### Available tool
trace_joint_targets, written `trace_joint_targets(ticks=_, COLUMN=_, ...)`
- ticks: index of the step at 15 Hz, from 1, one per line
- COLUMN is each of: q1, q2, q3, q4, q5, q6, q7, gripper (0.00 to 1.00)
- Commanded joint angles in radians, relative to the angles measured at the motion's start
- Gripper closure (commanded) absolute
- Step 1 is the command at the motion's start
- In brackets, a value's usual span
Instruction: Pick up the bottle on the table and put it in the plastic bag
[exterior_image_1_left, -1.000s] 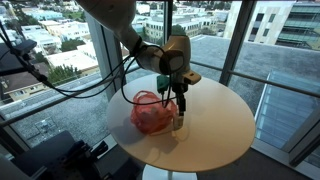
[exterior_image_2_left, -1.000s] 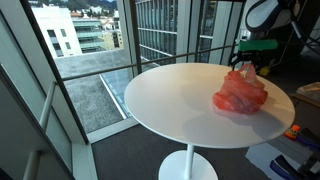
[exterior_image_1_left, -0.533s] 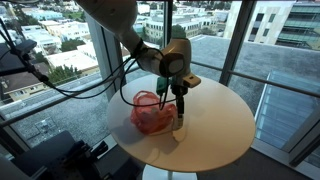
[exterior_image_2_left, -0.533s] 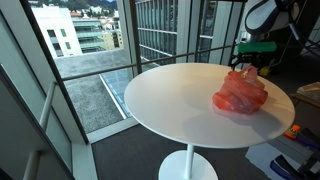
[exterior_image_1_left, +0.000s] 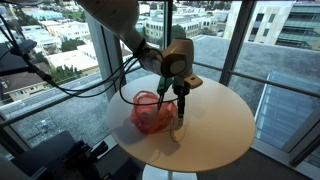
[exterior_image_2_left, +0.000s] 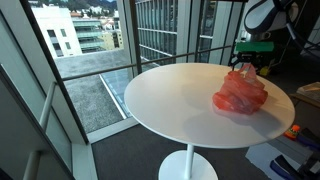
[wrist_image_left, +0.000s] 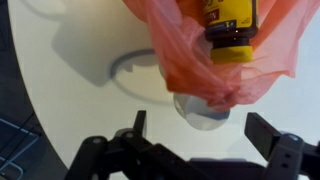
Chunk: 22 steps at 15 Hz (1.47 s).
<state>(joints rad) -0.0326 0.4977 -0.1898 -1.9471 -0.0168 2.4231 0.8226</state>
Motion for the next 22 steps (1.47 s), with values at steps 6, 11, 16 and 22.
trace_joint_targets(ticks=6, q1=0.009, q2=0.071, q3=-0.023, q4=0.085, q5=0.010, q6=-0.016, q7=0.038, gripper=0.00)
trace_joint_targets(ticks=11, q1=0.013, q2=0.067, q3=-0.017, q4=0.087, q5=0.017, q6=-0.019, q7=0.031, gripper=0.00)
trace_joint_targets(ticks=16, q1=0.026, q2=0.054, q3=-0.012, q4=0.074, q5=0.017, q6=-0.021, q7=0.028, gripper=0.00)
trace_joint_targets(ticks=22, q1=0.039, q2=0.058, q3=-0.015, q4=0.071, q5=0.011, q6=-0.018, q7=0.032, gripper=0.19)
